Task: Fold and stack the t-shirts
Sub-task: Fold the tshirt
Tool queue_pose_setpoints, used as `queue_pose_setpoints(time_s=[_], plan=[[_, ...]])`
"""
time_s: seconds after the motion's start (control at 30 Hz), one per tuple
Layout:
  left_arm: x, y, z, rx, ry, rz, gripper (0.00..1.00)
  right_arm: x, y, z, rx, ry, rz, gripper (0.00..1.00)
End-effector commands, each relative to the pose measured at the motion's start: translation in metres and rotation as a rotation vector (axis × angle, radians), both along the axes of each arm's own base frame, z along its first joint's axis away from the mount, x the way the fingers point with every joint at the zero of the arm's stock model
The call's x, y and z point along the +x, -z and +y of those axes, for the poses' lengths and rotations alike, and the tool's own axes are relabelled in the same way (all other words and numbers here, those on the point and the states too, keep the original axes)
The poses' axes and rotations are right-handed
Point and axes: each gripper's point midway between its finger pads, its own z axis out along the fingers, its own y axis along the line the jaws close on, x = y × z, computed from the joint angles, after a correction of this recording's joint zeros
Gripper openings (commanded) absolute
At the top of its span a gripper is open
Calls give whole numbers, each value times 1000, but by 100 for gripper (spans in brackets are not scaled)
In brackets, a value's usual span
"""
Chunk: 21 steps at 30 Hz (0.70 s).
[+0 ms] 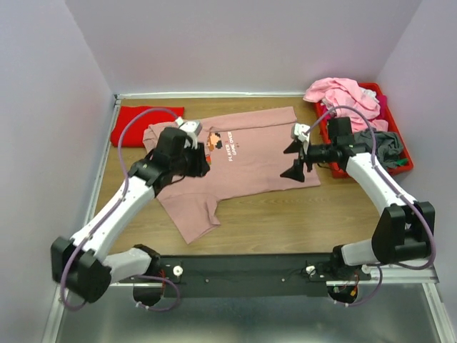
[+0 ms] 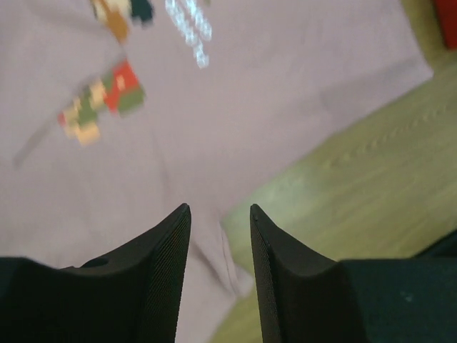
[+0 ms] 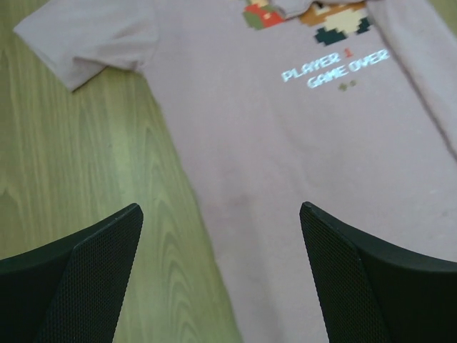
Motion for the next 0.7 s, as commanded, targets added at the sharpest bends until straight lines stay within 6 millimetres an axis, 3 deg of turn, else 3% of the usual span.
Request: queue_pose_setpoints(time_s=[0.0, 0.07, 0.13, 0.17, 0.2, 0.23, 0.3, 0.4, 0.43, 0.5, 0.67], plan=[[-70, 23, 38, 20, -206, 190, 46, -22, 24, -9, -56, -17, 3, 96], [-102, 31, 28, -117, -186, 258, 47, -27, 36, -13, -73, 0, 41, 95], [-124, 30, 26, -287, -294, 337, 46, -26, 42, -15, -90, 15, 53, 94], [-138, 52, 25, -311, -320, 418, 44, -24, 42, -17, -101, 26, 57, 92], [-146, 58, 25, -356, -364, 468, 41, -22, 44, -18, -105, 48, 82, 91], [-164, 73, 24, -401, -408, 564, 33, -19, 44, -19, -112, 62, 94, 90], [-176, 79, 18, -440, -400, 619, 27, -18, 49, -19, -111, 76, 130, 89], [-179, 79, 17, -436, -431, 642, 29, -17, 53, -20, -116, 84, 148, 89], [-179, 87, 18, -379, -448, 659, 37, -15, 55, -20, -122, 90, 155, 89], [-178, 90, 18, -318, -457, 680, 42, -14, 57, -21, -127, 98, 164, 88], [-183, 129, 20, -92, -483, 768, 45, -11, 60, -23, -137, 108, 166, 88]])
